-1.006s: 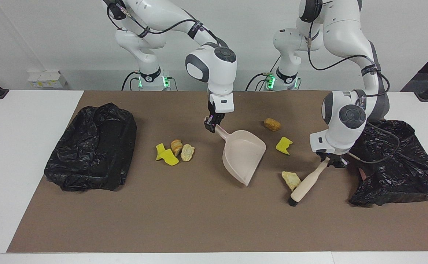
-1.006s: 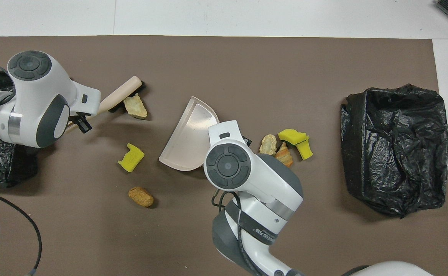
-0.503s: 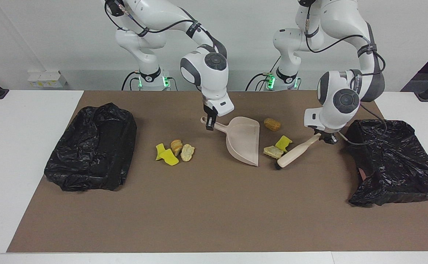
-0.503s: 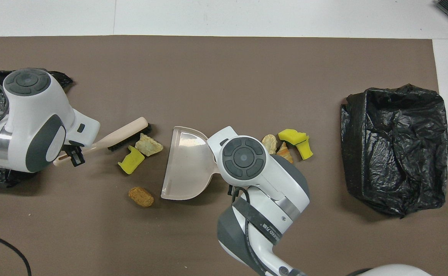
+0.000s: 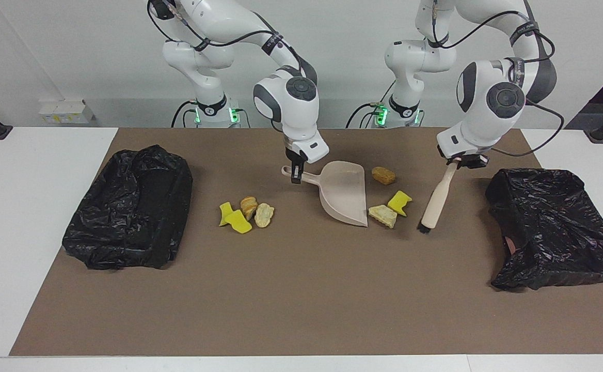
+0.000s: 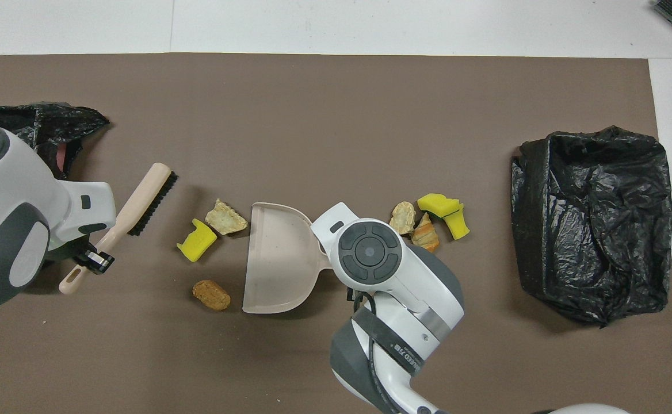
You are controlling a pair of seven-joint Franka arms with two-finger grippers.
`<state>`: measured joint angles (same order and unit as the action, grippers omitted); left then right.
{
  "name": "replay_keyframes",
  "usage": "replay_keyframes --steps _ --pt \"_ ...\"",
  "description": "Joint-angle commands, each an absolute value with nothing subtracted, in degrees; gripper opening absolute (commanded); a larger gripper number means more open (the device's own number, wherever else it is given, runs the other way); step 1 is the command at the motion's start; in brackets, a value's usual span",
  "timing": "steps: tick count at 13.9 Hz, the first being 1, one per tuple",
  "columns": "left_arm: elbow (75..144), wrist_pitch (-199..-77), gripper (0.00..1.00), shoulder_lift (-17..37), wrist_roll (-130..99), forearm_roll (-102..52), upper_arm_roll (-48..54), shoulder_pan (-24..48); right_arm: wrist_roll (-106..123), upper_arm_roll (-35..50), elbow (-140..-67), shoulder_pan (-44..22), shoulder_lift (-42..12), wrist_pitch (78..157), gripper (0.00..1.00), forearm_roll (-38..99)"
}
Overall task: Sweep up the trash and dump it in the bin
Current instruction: 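Sweep sponge and bread pieces with the left gripper into the held dustpan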
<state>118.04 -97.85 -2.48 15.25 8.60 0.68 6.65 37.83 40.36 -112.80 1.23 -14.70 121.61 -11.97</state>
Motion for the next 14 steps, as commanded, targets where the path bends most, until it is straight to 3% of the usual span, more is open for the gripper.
replay_keyframes --steps 1,6,14 --pt "127.4 -107.4 0.0 -6.2 3.3 7.6 0.5 6.2 40.2 40.4 -115.2 1.8 -13.4 123.1 0.0 -10.1" --pt "132.1 -114.4 0.0 -4.4 0.4 1.8 1.3 8.1 38.8 40.4 -115.2 1.8 -13.4 123.1 0.0 -10.1" --pt "133.6 -107.5 0.0 -8.2 -17.6 -4.5 6.7 24.5 37.6 40.4 -115.8 1.8 -13.1 123.0 0.0 -10.1"
